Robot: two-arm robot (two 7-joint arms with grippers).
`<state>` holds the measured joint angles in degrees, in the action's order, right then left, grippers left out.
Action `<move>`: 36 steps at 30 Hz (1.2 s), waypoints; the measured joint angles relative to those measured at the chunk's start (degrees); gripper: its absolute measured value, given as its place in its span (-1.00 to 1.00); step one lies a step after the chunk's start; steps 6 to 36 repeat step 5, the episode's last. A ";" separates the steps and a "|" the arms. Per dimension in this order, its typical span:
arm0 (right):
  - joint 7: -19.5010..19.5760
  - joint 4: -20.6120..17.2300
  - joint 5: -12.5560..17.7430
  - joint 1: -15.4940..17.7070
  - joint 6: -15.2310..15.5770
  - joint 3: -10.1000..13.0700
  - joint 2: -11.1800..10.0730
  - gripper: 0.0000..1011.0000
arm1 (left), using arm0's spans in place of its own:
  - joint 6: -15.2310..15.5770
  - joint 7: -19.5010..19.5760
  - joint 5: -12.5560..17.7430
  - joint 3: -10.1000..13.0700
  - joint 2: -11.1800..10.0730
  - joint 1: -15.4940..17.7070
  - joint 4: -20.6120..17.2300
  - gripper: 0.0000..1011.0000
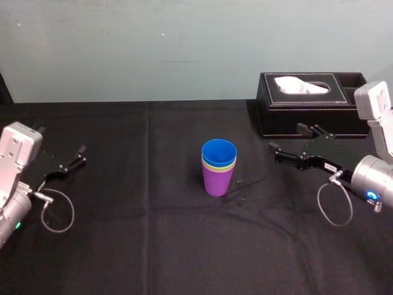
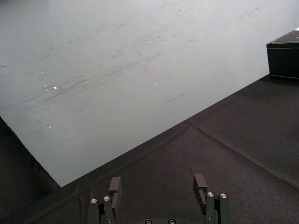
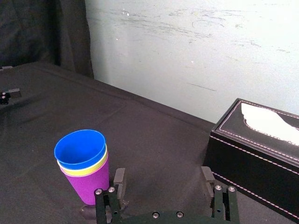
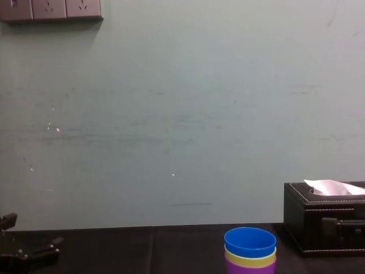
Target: Stack the three plastic cups sequentially using one hand.
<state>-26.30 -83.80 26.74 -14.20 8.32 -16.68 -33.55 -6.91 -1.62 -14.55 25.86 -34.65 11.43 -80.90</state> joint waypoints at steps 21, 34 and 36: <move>-0.01 -0.10 -0.06 -0.02 0.00 -0.07 0.02 0.98 | 0.00 0.00 0.00 0.00 0.00 0.00 0.00 1.00; -0.01 -0.10 -0.06 -0.02 0.00 -0.07 0.02 0.98 | 0.00 0.00 0.00 0.00 0.00 0.00 0.00 1.00; -0.01 -0.10 -0.06 -0.02 0.00 -0.07 0.02 0.98 | 0.00 0.00 0.00 0.00 0.00 0.00 0.00 1.00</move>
